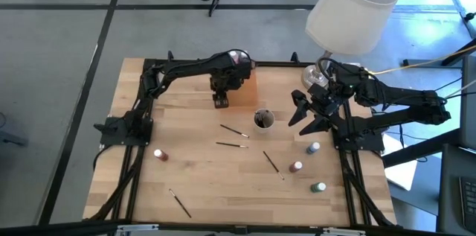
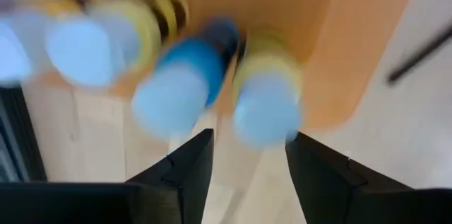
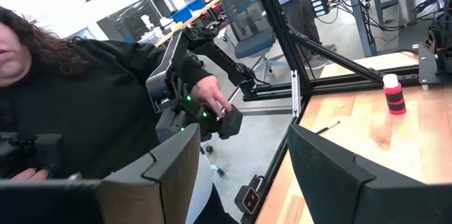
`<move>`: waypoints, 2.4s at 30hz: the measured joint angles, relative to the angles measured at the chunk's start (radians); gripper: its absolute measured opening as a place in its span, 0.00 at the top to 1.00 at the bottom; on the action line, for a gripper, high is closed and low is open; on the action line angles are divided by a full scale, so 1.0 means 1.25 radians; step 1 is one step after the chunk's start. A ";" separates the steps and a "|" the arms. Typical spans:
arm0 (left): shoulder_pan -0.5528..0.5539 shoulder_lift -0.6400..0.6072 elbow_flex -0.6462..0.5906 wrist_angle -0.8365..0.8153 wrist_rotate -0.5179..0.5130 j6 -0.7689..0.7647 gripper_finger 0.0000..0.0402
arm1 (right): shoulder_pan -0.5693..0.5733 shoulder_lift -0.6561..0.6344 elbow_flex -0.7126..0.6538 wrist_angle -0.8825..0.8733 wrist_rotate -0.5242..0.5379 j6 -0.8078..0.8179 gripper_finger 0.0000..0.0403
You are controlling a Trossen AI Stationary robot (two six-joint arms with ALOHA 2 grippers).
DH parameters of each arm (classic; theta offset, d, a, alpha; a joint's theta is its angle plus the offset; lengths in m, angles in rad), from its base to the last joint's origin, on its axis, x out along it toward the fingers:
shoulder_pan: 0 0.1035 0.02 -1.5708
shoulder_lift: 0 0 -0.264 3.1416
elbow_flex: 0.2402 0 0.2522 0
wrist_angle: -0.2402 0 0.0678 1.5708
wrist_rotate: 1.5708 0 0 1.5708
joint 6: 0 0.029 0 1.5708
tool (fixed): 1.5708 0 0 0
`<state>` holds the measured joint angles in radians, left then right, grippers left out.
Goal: Pick & Place Paint Supplies
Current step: Put the light yellow paint bottle into the orange bin, then put the small pink paint bottle into the orange bin
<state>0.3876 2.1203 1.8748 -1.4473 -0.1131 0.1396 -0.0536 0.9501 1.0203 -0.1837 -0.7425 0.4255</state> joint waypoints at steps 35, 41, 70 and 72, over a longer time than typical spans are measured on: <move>-0.086 -0.270 0.000 -0.097 0.090 -0.248 0.57 | 0.049 0.000 0.000 0.022 -0.006 0.066 0.45; -0.161 -0.287 0.000 -0.036 0.092 -0.271 0.57 | 0.100 0.000 0.000 0.022 0.008 0.067 0.45; -0.326 -0.062 0.000 0.237 0.126 0.088 0.67 | 0.309 0.000 0.000 0.024 0.160 0.096 0.45; -0.324 -0.042 0.000 0.238 0.127 0.103 0.68 | 0.313 0.000 0.000 0.024 0.160 0.096 0.45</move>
<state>-0.0177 2.0680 1.8748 -1.1498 0.0452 0.2681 0.3377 0.9501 1.0203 -0.1539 -0.5423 0.5461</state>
